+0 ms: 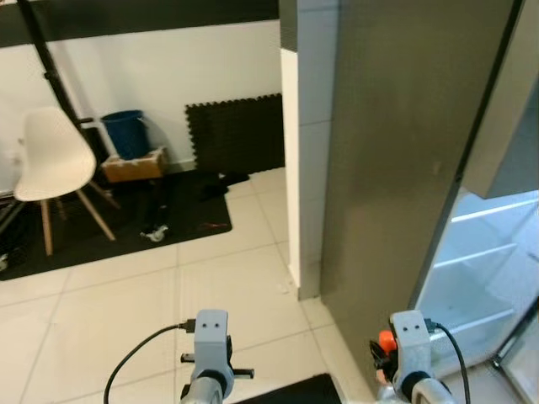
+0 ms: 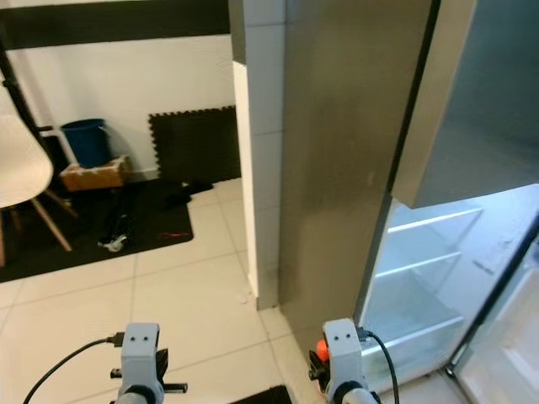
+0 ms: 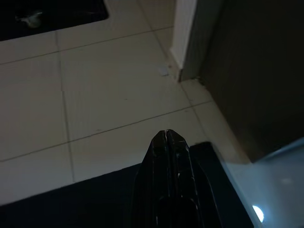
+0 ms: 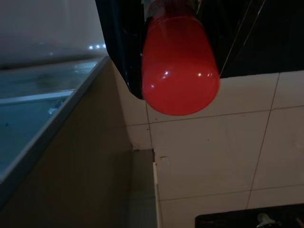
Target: Restocking fridge
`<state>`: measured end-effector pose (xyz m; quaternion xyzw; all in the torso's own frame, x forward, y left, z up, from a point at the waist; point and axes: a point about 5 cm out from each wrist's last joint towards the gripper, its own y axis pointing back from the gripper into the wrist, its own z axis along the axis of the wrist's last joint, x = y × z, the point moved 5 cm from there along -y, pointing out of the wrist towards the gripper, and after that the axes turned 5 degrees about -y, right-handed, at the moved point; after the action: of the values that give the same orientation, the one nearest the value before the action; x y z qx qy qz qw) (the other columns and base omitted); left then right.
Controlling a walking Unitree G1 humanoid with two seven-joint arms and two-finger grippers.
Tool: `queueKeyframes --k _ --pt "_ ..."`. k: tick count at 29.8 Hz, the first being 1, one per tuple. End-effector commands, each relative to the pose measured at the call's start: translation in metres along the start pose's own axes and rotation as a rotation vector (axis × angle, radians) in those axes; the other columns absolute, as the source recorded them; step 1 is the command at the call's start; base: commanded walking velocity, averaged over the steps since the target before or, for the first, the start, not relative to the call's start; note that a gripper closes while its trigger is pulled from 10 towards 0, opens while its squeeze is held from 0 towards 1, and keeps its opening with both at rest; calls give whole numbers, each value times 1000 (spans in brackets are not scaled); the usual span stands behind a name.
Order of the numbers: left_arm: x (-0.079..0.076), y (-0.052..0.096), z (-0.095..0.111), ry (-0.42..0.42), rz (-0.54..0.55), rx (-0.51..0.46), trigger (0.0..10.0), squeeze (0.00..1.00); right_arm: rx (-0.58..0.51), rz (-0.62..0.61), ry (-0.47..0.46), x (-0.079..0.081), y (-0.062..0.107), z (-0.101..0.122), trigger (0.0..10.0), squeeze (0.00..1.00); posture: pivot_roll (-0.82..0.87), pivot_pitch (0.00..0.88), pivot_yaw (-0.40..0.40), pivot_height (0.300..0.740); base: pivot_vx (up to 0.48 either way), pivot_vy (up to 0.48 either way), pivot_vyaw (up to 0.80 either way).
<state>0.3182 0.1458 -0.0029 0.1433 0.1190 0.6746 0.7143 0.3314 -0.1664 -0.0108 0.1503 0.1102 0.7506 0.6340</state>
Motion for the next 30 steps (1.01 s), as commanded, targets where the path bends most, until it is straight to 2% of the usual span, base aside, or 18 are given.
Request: queueKeyframes --k 1,20,24,30 --pt "0 0 0 13 2 5 10000 0 9 -5 -29 0 0 -3 10000 0 -34 78 30 740 0 0 0" --pt "0 0 2 11 -11 -5 10000 0 -1 -10 -44 0 3 -5 10000 0 -41 91 40 740 0 0 -800" --pt "-3 -1 4 -19 -29 -10 10000 0 0 -22 -53 -1 5 -7 10000 0 -44 95 48 740 0 0 -800" --pt "-4 -3 6 -19 -29 -11 10000 0 1 -32 -62 -3 5 -7 10000 0 -43 99 50 740 0 0 -800"
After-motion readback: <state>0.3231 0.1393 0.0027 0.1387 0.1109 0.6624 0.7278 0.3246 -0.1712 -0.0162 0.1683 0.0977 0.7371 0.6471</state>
